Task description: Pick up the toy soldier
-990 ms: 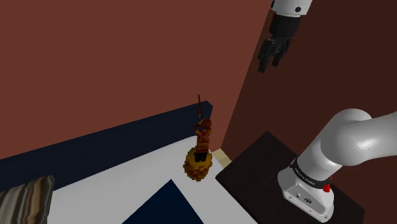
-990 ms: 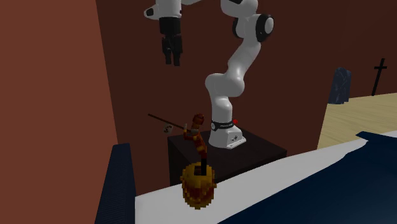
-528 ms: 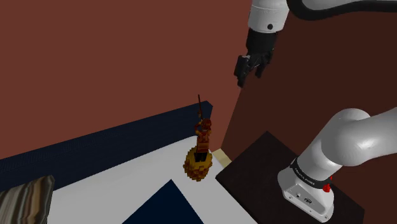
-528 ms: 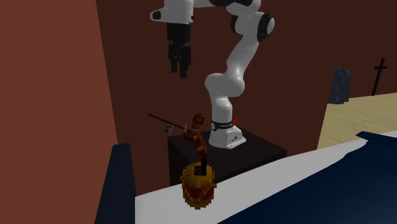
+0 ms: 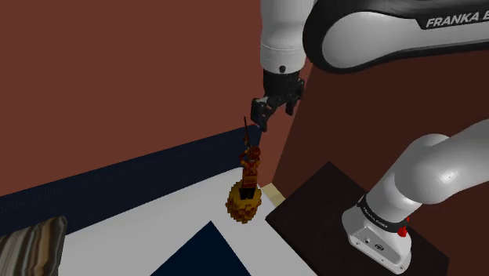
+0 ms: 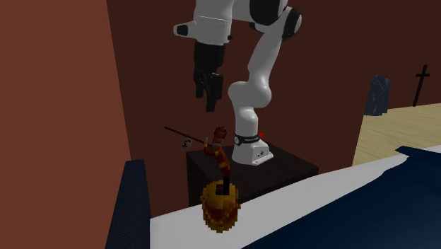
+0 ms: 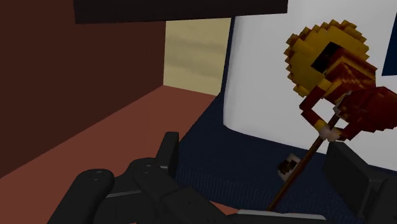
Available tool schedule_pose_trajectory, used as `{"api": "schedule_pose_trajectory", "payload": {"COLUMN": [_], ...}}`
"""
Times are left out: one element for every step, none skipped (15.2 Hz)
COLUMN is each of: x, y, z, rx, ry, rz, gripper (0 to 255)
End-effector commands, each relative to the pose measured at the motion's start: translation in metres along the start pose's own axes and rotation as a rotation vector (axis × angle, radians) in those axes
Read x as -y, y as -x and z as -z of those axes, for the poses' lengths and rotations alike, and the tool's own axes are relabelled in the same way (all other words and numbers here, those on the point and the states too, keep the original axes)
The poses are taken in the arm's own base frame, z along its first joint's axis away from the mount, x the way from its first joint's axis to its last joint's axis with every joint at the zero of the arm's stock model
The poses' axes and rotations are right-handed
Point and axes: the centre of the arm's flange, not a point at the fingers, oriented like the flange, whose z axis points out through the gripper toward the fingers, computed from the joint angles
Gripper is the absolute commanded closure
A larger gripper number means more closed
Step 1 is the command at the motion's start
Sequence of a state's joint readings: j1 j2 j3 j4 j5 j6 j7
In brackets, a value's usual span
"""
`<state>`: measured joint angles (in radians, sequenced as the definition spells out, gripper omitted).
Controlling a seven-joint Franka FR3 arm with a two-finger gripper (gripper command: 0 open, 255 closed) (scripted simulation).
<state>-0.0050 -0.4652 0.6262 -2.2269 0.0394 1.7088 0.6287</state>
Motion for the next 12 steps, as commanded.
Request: {"api": "schedule_pose_trajectory", "payload": {"x": [0.032,0.047,0.061,0.076,0.090,0.102,0.103,0.104,0.106,0.107,0.108,0.110], "y": [0.000,-0.001,-0.002,-0.003,-0.004,-0.005,-0.005,-0.005,-0.005,-0.005,-0.005,-0.004], "z": [-0.010,-0.014,-0.019,-0.024,-0.029,-0.033,-0.038,-0.043,-0.048,-0.053,-0.058,-0.063], "rx": [-0.009,-0.013,-0.017,-0.021,-0.025,-0.028,-0.028,-0.028,-0.028,-0.028,-0.028,-0.028], "ry": [0.027,0.042,0.056,0.070,0.085,0.096,0.096,0.096,0.096,0.096,0.096,0.096], "rz": [-0.013,-0.018,-0.023,-0.028,-0.033,-0.037,-0.037,-0.037,-0.037,-0.037,-0.037,-0.037], "gripper": [0,0,0,0,0,0,0,0,0,0,0,0]}}
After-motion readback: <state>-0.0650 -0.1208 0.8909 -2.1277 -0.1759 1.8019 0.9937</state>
